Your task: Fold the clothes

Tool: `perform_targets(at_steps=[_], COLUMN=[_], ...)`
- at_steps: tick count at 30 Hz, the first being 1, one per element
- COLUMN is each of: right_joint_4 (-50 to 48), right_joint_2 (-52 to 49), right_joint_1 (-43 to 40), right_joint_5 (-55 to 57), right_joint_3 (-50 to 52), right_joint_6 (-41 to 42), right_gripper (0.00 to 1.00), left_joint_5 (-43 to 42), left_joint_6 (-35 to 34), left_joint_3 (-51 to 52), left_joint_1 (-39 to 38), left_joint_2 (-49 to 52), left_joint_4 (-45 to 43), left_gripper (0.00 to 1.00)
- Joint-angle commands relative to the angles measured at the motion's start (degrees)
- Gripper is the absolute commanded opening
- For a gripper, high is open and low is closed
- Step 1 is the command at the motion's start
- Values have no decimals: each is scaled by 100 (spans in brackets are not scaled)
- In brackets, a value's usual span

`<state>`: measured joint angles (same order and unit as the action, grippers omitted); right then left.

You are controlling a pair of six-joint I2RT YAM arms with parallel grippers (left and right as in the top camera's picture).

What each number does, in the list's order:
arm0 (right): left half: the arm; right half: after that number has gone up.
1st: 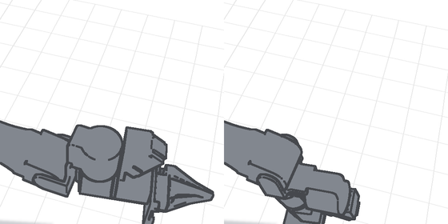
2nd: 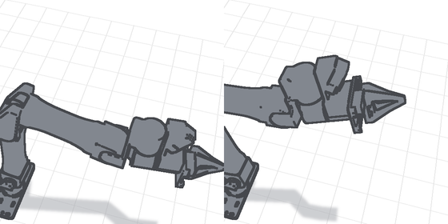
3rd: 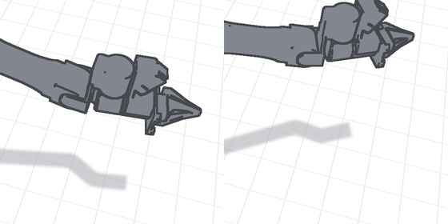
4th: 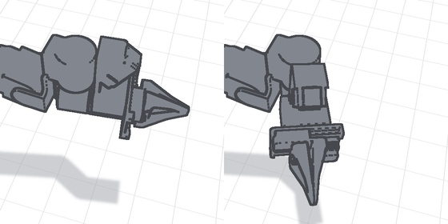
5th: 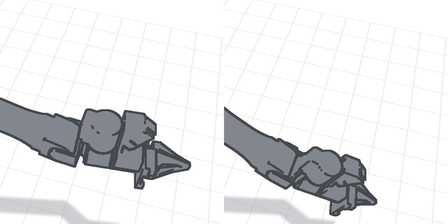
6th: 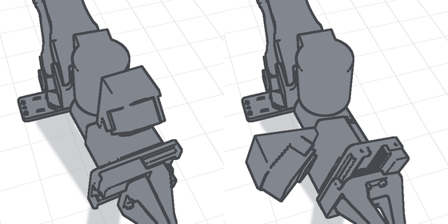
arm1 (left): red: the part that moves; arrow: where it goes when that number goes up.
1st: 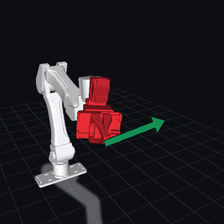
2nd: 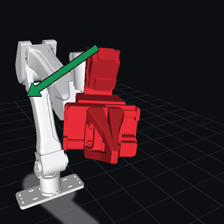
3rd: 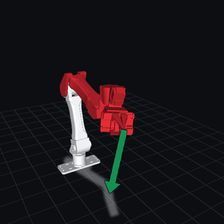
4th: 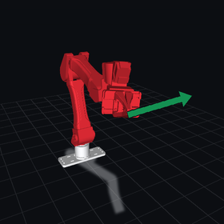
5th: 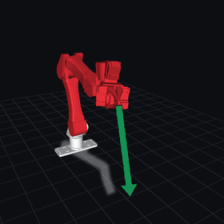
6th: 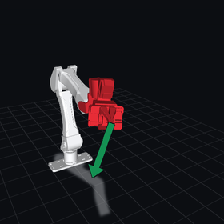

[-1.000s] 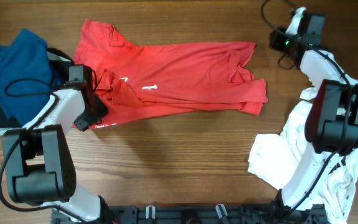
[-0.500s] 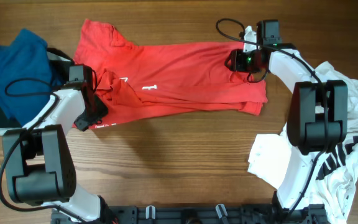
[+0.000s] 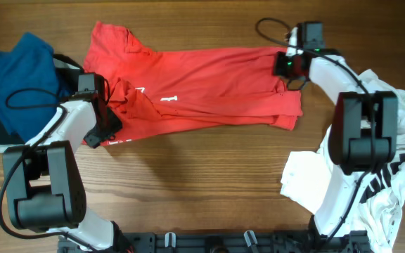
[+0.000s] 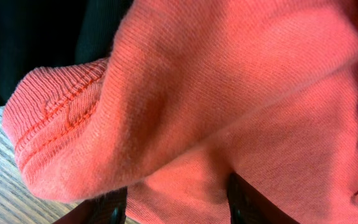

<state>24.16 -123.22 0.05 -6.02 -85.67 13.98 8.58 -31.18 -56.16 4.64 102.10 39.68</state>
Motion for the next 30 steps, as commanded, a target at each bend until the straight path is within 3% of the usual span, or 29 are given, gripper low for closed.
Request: perform_targets(at_steps=[1, 3, 7, 12, 17, 30], right_joint_4=[-280, -256, 199, 1320, 1884, 1759], right_joint_2=[404, 409, 409, 409, 409, 203], right_joint_1=[-616, -820, -859, -673, -302, 48], right_joint_5=[581, 337, -234, -1744, -1303, -702], right_joint_3=[-304, -337, -337, -319, -271, -264], right_joint_6=[295, 240, -199, -951, -1412, -1504], right_gripper=[5, 31, 36, 34, 34, 34], left_joint_5=[-315, -315, -315, -315, -315, -315], left_joint_6=[90, 90, 90, 92, 92, 92], left_joint_3=[457, 457, 457, 457, 457, 457], left_joint_1=[-116, -116, -116, -116, -116, -116], left_joint_2=[516, 516, 516, 516, 516, 516], left_joint_4=[236, 236, 236, 236, 236, 238], left_gripper=[52, 52, 52, 52, 52, 52])
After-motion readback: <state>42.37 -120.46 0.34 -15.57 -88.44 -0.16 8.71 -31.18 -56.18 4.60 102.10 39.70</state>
